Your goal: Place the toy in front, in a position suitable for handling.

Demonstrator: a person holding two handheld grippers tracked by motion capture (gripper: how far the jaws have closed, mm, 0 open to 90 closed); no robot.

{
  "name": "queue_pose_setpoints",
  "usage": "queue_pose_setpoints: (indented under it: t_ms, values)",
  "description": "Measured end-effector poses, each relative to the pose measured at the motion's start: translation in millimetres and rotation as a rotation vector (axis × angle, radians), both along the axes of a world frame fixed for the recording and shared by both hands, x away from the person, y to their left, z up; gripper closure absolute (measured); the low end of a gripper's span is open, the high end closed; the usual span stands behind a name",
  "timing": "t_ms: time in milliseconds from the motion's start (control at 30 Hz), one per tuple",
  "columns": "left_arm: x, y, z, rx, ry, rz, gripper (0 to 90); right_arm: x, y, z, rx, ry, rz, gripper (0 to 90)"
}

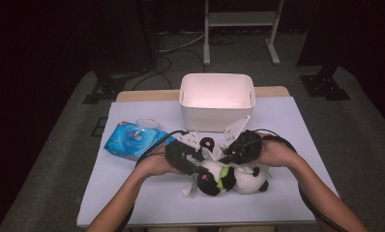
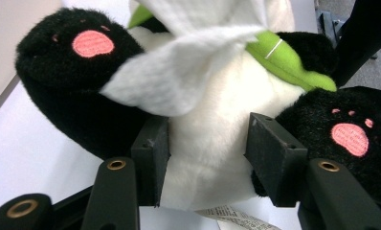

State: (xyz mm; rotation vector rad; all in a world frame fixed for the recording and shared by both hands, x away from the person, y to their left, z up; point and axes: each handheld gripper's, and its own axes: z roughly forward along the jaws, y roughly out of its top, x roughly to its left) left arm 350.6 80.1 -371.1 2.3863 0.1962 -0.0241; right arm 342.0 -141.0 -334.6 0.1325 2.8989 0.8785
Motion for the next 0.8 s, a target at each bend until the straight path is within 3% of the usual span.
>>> queue_pose_setpoints:
  t_ms: [333,667,800]
  values:
    - [2.5,5.2,3.8,-0.026,0.003,0.014,42.7,-6.4,-7.7,-7.5,0.055,0.025,0.004,78.0]
    - [1.1,5.0,-5.7,-0.027,0.018,0.015,44.7,-4.4,4.0,-3.5,0.009,0.016,0.026,77.6]
    - [2.0,4.6,-5.9,-0.024,0.020,0.016,45.2,3.4,11.3,-0.4,-0.001,0.012,0.035,77.7]
